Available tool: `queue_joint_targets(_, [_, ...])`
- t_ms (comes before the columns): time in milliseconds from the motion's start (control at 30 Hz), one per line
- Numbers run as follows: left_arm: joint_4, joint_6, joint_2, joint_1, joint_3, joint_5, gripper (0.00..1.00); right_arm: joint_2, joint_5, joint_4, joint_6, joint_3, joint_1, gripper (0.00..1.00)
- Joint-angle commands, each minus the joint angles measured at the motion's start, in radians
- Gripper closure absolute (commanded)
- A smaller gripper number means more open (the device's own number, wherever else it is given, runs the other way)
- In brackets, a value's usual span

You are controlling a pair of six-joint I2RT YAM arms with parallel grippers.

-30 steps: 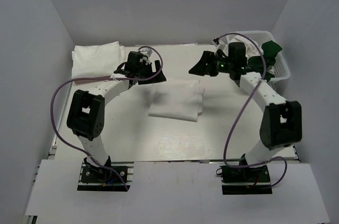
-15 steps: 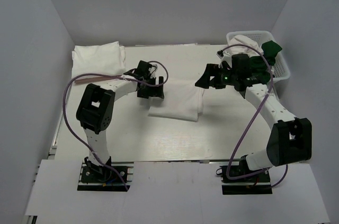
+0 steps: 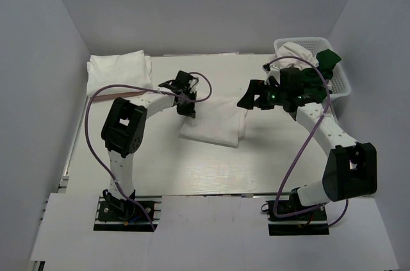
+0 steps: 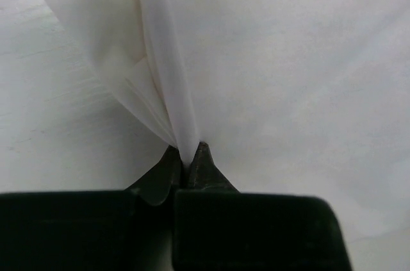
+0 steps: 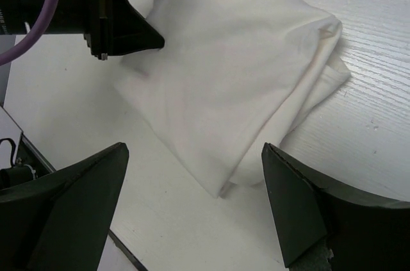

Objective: Fold and stack the t-shirts

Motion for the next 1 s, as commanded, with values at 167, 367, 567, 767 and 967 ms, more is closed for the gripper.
queue_joint_targets(167, [-0.072, 0.248, -0.133, 0.034, 0.169, -0.254, 1.00, -0.048, 0.030, 0.026, -0.023, -0.006, -0.006, 0.10])
queue_joint_targets(367, [-0.099, 0.364, -0.152, 0.105, 0.299, -0.278, 1.00, -0.041, 0.019, 0.024, -0.013, -0.003, -0.006, 0.10])
queue_joint_targets(567, [-0.168, 0.450, -0.107, 0.199, 0.477, -0.299, 1.00, -0.038, 0.042, 0.010, -0.016, 0.006, -0.006, 0.10])
queue_joint_targets(767, [-0.221, 0.505, -0.069, 0.304, 0.617, -0.299, 1.00, -0.028, 0.039, -0.002, -0.011, 0.020, -0.006, 0.10])
queue_joint_targets(967, [-0.201, 0.559, -0.060, 0.398, 0.681, -0.299, 1.00, -0.018, 0.039, -0.019, -0.008, 0.043, -0.004, 0.10])
